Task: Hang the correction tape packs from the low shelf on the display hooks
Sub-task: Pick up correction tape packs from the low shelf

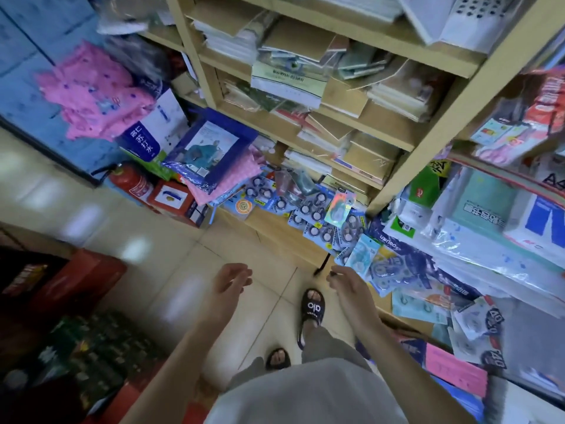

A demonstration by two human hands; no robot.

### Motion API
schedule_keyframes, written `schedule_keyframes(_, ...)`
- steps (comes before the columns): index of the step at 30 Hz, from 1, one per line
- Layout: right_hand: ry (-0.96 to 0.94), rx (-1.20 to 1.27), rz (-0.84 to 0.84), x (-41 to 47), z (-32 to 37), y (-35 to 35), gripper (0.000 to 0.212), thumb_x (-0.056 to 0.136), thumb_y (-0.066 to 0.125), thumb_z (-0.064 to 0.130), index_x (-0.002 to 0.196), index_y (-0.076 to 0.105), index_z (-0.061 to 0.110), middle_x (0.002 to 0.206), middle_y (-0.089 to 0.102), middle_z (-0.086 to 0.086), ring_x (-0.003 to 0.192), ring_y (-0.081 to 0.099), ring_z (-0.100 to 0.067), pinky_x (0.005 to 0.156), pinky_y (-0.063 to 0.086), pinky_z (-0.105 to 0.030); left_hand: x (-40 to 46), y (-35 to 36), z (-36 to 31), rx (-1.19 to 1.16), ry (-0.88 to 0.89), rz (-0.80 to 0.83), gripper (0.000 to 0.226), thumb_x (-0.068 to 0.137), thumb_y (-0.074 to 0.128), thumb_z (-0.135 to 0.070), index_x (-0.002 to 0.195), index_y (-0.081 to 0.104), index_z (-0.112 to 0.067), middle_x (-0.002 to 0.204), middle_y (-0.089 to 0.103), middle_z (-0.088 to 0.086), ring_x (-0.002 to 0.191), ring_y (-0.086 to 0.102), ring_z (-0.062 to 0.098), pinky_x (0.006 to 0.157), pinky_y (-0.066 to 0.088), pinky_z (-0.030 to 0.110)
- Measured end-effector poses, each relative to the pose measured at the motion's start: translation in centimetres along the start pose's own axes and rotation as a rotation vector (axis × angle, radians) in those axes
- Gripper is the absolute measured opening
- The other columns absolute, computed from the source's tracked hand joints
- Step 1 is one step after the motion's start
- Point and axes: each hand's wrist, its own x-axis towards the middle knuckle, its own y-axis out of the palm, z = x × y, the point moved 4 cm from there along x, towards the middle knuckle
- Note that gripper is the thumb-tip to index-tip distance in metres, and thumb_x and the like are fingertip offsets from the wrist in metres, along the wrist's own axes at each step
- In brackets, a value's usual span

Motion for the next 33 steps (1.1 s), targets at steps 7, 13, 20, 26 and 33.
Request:
schedule_keyframes(7,0.012,-0.053,0.083,12.5,7.6,1.8,0.025,0.101,0.055,0.032,0.124,0.063,0.027,0.108,0.069,0.004,0.095,0.062,-0.013,0.075,0.046,-0.028,8.2,1.7,-2.5,0.030,-0.071,-0.054,0.003,0.096,0.067,-0.020,0.098,0.069,-0.022,0.106,0.077,0.009,0.097,0.075,0.024,0.091,0.054,0.044)
schedule_keyframes(13,0.060,-0.120,0.083,21.7,11.4,4.2,0.030,0.103,0.053,0.028,0.130,0.060,0.019,0.110,0.064,0.003,0.088,0.061,-0.008,0.069,0.042,-0.028,17.4,2.4,-5.6,0.120,-0.103,0.004,0.008,0.094,0.068,-0.020,0.102,0.069,-0.018,0.101,0.076,0.006,0.091,0.071,0.019,0.081,0.052,0.028)
schedule_keyframes(20,0.128,-0.265,0.043,36.5,9.7,10.5,0.022,0.104,0.051,0.026,0.120,0.062,0.015,0.100,0.056,-0.002,0.083,0.053,-0.023,0.071,0.037,-0.032,35.0,5.9,-4.0,0.274,-0.112,0.188,0.029,0.093,0.071,-0.023,0.120,0.062,-0.014,0.114,0.071,0.003,0.098,0.065,0.022,0.085,0.051,0.032)
schedule_keyframes(26,0.150,-0.276,-0.078,47.4,7.4,13.1,0.057,0.095,0.060,0.033,0.149,0.043,0.024,0.125,0.056,0.001,0.100,0.061,-0.024,0.075,0.051,-0.035,47.1,10.5,-0.3,0.391,-0.132,0.255,0.048,0.086,0.077,-0.028,0.126,0.050,-0.025,0.122,0.060,0.001,0.109,0.063,0.022,0.094,0.057,0.048)
schedule_keyframes(33,0.151,-0.461,-0.163,54.9,3.1,13.6,0.069,0.074,0.051,0.049,0.140,0.051,0.028,0.130,0.064,-0.008,0.112,0.067,-0.037,0.090,0.059,-0.052,54.1,15.6,2.9,0.355,-0.192,0.339,0.085,0.088,0.078,-0.036,0.153,0.029,-0.013,0.141,0.048,0.010,0.126,0.053,0.026,0.090,0.046,0.033)
